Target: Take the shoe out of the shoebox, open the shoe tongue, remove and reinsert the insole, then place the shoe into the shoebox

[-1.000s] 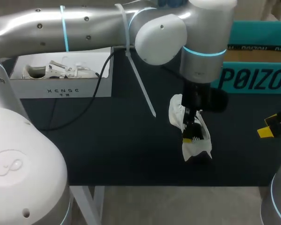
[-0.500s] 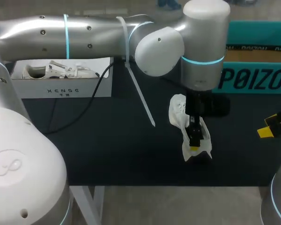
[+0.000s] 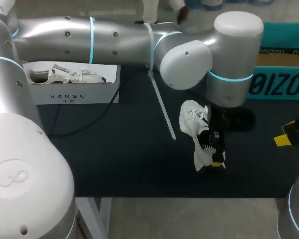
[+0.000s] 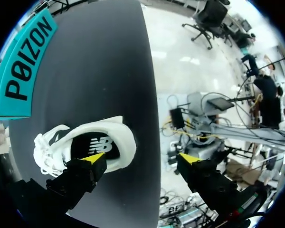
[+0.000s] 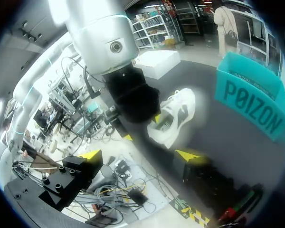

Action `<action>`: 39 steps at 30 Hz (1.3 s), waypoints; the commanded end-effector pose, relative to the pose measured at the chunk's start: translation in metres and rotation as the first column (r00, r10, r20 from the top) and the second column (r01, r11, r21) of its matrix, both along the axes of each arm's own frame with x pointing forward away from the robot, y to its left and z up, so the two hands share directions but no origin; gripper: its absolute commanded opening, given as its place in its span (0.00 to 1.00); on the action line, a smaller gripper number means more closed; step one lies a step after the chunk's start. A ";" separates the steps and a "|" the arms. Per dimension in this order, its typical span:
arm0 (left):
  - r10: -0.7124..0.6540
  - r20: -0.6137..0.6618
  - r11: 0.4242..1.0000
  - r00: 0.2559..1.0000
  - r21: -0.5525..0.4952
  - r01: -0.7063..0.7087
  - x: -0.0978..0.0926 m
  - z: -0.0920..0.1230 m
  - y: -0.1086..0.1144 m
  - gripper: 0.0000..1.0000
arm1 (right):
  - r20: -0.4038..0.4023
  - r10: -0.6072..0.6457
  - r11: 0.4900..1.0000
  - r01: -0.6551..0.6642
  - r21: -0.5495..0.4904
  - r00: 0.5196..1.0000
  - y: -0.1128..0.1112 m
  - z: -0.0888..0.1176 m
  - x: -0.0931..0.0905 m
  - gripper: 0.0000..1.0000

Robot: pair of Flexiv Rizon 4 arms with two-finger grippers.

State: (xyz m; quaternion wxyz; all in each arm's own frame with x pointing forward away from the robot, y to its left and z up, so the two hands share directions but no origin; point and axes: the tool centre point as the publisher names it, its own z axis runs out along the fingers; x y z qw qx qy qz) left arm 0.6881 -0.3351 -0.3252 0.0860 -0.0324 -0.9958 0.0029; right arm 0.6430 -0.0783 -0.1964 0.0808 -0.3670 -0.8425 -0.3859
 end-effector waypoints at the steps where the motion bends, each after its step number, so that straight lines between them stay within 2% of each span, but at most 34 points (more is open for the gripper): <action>1: 0.000 -0.008 1.000 1.000 0.009 0.000 -0.001 -0.013 -0.007 1.00 | 0.025 -0.029 0.999 0.029 -0.019 0.999 -0.001 0.002 -0.013 1.00; 21: 0.057 -0.021 0.998 0.998 0.022 -0.056 0.002 -0.038 0.000 1.00 | 0.025 -0.029 0.999 0.029 -0.019 0.999 -0.001 0.002 -0.013 1.00; 34: 0.060 0.029 0.997 0.998 0.037 -0.061 0.004 -0.044 -0.007 1.00 | 0.025 -0.029 0.999 0.029 -0.019 0.999 -0.001 0.002 -0.013 1.00; 35: 0.064 0.035 0.997 0.997 0.044 -0.065 0.004 -0.044 -0.007 0.69 | 0.025 -0.029 0.999 0.029 -0.019 0.999 -0.001 0.002 -0.013 1.00; 36: 0.064 0.036 0.997 0.997 0.042 -0.065 0.004 -0.044 -0.006 0.29 | 0.025 -0.029 0.999 0.029 -0.019 0.999 -0.001 0.002 -0.013 1.00; 37: 0.064 0.037 0.997 0.997 0.041 -0.066 0.004 -0.044 -0.006 0.00 | 0.025 -0.029 0.999 0.029 -0.019 0.999 -0.001 0.002 -0.013 1.00; 39: 0.066 0.044 0.997 0.997 0.041 -0.068 0.004 -0.044 -0.005 0.00 | 0.025 -0.029 0.999 0.029 -0.019 0.999 -0.001 0.002 -0.013 1.00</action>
